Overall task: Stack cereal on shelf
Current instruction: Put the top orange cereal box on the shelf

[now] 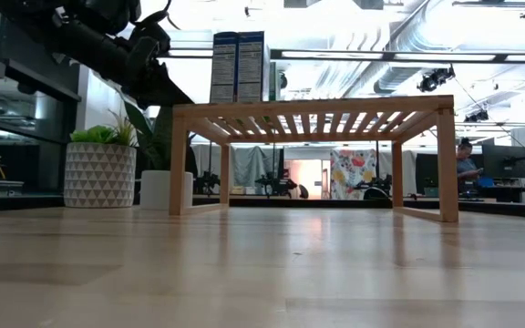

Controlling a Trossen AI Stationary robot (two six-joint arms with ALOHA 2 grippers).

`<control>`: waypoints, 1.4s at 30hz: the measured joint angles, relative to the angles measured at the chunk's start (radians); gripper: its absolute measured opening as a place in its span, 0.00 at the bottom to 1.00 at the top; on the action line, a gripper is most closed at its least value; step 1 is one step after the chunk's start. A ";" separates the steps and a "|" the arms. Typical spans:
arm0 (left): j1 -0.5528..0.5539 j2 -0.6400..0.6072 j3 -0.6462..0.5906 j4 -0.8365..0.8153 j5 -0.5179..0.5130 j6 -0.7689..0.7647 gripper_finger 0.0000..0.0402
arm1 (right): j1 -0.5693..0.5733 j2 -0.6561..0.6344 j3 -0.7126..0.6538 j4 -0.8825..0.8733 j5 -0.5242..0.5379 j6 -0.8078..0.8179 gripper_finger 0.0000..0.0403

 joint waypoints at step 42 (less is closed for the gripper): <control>0.000 0.000 0.000 0.001 0.000 0.000 0.00 | -0.304 -0.090 0.864 -0.085 0.793 -0.911 0.40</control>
